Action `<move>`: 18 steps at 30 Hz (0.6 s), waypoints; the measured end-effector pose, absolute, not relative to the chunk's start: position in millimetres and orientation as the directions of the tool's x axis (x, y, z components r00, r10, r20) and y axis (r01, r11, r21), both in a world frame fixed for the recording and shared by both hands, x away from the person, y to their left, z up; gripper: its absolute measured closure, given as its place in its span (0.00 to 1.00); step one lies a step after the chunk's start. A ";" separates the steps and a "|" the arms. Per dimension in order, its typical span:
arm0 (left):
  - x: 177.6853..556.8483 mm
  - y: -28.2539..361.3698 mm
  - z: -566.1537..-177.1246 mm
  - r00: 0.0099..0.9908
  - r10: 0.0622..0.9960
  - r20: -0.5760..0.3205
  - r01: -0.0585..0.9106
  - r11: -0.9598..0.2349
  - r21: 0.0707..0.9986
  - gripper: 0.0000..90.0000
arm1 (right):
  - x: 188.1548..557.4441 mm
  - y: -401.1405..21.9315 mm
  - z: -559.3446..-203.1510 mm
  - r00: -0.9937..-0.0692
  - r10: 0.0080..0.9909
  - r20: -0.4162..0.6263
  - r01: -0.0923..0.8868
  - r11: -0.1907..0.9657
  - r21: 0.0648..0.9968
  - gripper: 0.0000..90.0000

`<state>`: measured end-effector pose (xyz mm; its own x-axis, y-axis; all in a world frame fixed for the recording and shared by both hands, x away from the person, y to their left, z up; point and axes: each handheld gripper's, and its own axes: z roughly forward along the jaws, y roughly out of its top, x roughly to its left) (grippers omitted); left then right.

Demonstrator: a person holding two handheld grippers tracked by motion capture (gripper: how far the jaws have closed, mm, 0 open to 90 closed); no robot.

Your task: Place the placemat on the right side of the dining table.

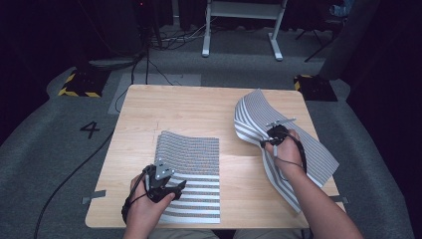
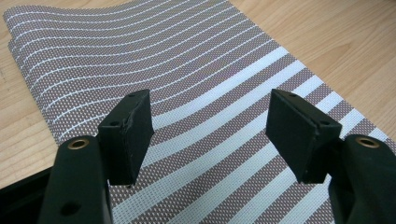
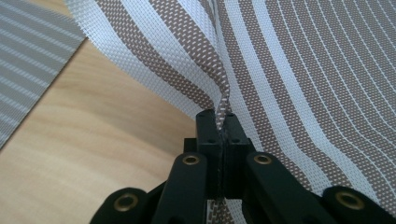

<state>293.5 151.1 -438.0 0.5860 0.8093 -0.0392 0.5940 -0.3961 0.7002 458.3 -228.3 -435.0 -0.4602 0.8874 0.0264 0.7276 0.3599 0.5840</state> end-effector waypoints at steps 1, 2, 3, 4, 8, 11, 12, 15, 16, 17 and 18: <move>293.5 151.1 -438.0 0.586 0.809 -0.039 0.594 -0.396 0.700 0.36 | 463.6 -228.6 -437.7 -0.447 0.894 0.020 0.731 0.353 0.584 0.99; 293.4 151.2 -438.2 0.585 0.810 -0.039 0.594 -0.395 0.701 0.36 | 466.8 -228.8 -439.4 -0.438 0.899 0.016 0.733 0.347 0.585 0.99; 293.3 151.5 -438.1 0.583 0.811 -0.034 0.592 -0.397 0.701 0.36 | 472.0 -230.0 -442.3 -0.420 0.907 0.009 0.733 0.334 0.592 0.99; 292.9 151.6 -438.1 0.582 0.812 -0.037 0.593 -0.393 0.703 0.36 | 476.0 -231.5 -444.2 -0.407 0.914 0.006 0.736 0.324 0.594 0.97; 291.7 152.5 -438.1 0.585 0.810 -0.042 0.594 -0.393 0.702 0.36 | 486.4 -235.3 -447.4 -0.419 0.907 0.043 0.696 0.290 0.657 0.62; 291.3 152.4 -438.9 0.583 0.811 -0.045 0.598 -0.391 0.700 0.36 | 480.4 -241.0 -435.9 -0.454 0.890 0.044 0.652 0.297 0.698 0.50; 291.1 152.0 -439.1 0.585 0.810 -0.045 0.597 -0.392 0.700 0.36 | 476.7 -245.5 -431.8 -0.462 0.886 0.033 0.644 0.309 0.700 0.48; 290.5 150.8 -438.3 0.585 0.810 -0.036 0.593 -0.397 0.701 0.36 | 459.0 -265.8 -422.5 -0.484 0.874 0.039 0.635 0.321 0.702 0.44; 290.6 150.0 -438.8 0.589 0.807 -0.038 0.592 -0.399 0.701 0.36 | 453.3 -271.8 -421.5 -0.490 0.871 0.033 0.627 0.326 0.707 0.44; 290.5 148.9 -439.2 0.589 0.807 -0.040 0.594 -0.399 0.698 0.36 | 442.1 -280.9 -420.5 -0.500 0.866 0.027 0.631 0.342 0.696 0.44; 290.8 147.7 -439.1 0.589 0.808 -0.034 0.595 -0.405 0.694 0.36 | 435.3 -286.5 -420.6 -0.504 0.863 0.023 0.630 0.349 0.694 0.44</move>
